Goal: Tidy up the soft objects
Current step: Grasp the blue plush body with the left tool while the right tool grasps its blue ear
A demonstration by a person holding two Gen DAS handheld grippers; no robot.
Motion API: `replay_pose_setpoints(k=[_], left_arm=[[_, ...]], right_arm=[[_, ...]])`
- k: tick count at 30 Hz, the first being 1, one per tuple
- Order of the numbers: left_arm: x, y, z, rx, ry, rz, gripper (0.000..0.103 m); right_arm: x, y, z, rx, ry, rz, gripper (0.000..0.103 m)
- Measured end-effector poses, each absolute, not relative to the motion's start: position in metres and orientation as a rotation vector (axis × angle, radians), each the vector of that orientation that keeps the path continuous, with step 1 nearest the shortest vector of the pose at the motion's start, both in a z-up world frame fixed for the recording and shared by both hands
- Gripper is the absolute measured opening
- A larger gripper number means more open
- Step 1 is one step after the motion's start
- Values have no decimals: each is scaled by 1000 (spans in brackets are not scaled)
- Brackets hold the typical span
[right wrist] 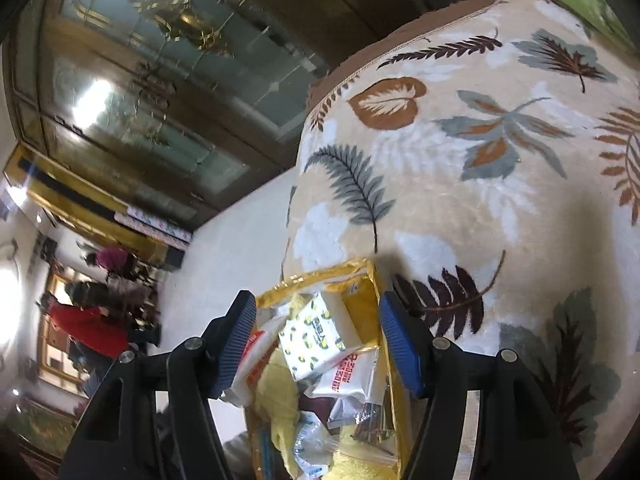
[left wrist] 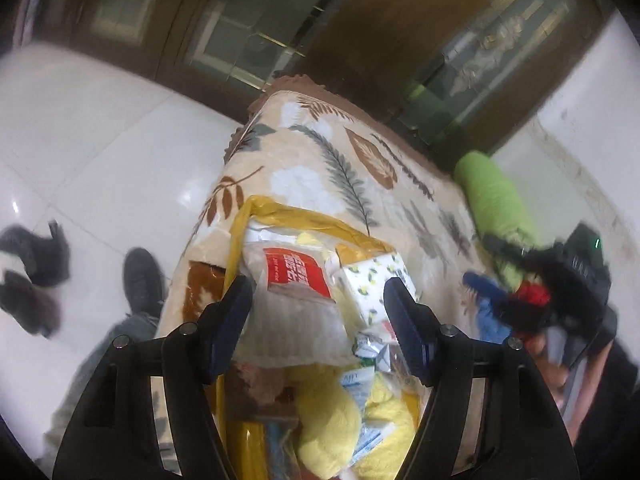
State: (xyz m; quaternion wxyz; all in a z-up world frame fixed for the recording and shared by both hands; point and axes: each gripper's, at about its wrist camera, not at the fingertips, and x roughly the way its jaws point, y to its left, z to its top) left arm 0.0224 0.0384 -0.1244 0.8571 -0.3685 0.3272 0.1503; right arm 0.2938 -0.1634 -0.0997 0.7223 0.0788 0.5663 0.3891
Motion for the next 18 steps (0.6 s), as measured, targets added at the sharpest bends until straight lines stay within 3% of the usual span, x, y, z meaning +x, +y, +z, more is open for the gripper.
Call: replay_pose_setpoints(k=[2,8,18], left_arm=[[28,30,-123,-719,740,332,69],[26,2,-84,-721,640,228,69],[130,-81,-40,-677,767,-18,69]], right_arm=[[297,-166,-98,186,1250,860,64],[307,-180,-89,240,1228,846,64],[356,-276,-45,369,1024,505,64]])
